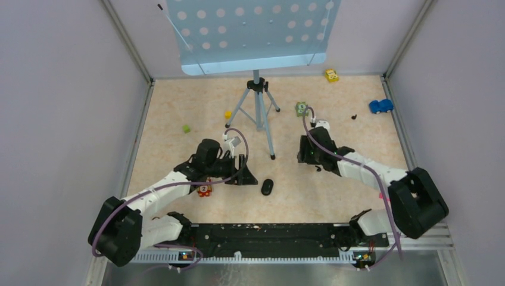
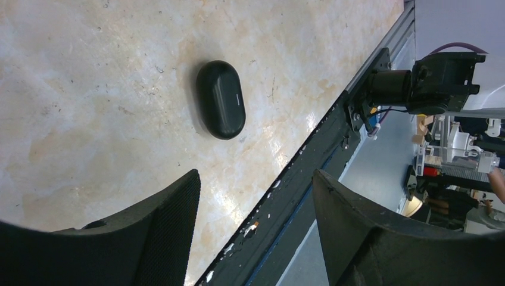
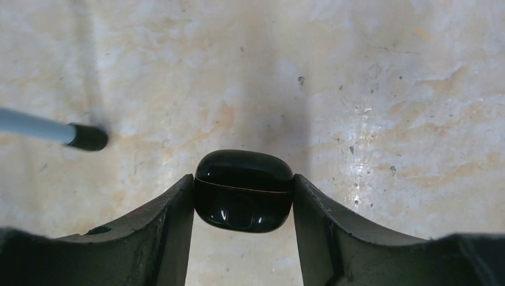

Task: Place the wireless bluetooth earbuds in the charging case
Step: Pick up the charging case from the center of the board, then pass from the right arm to the left

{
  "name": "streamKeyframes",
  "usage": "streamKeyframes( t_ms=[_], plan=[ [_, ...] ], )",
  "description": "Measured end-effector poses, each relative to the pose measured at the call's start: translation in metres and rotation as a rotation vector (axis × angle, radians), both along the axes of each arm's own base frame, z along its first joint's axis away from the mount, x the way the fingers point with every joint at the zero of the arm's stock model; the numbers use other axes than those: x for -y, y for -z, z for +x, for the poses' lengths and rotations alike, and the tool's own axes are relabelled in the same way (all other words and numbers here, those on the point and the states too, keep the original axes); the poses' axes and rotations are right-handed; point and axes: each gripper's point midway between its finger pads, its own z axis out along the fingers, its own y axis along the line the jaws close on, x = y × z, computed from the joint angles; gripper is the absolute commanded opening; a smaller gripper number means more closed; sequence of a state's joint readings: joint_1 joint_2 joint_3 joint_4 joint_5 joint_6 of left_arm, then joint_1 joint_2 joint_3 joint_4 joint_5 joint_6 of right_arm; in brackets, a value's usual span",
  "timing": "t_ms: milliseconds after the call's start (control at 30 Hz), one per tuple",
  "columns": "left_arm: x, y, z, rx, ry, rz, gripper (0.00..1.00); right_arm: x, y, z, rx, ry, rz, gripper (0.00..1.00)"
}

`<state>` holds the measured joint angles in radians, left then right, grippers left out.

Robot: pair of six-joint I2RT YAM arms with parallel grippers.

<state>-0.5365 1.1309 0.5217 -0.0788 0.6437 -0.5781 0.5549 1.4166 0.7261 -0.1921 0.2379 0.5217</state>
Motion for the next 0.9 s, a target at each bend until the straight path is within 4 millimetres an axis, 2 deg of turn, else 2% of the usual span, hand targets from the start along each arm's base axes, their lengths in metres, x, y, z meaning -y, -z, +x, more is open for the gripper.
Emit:
streamKeyframes(
  t_ms=[233, 467, 667, 767, 900],
  plan=[
    [0.006, -0.007, 0.005, -0.032, -0.014, -0.016, 0.74, -0.015, -0.036, -0.03, 0.108, -0.185, 0.142, 0.37],
    [0.024, -0.018, 0.002, -0.175, 0.022, -0.113, 0.73, -0.044, -0.066, -0.064, 0.164, -0.405, 0.275, 0.32],
    [0.039, -0.05, 0.008, -0.214, 0.053, -0.206, 0.72, -0.066, -0.065, -0.093, 0.132, -0.564, 0.289, 0.31],
    [0.045, -0.066, 0.014, -0.207, 0.064, -0.246, 0.68, -0.071, -0.062, -0.101, 0.118, -0.611, 0.283, 0.28],
    [0.051, -0.064, 0.022, -0.237, 0.055, -0.248, 0.67, -0.077, -0.056, -0.109, 0.102, -0.654, 0.27, 0.29]
  ],
)
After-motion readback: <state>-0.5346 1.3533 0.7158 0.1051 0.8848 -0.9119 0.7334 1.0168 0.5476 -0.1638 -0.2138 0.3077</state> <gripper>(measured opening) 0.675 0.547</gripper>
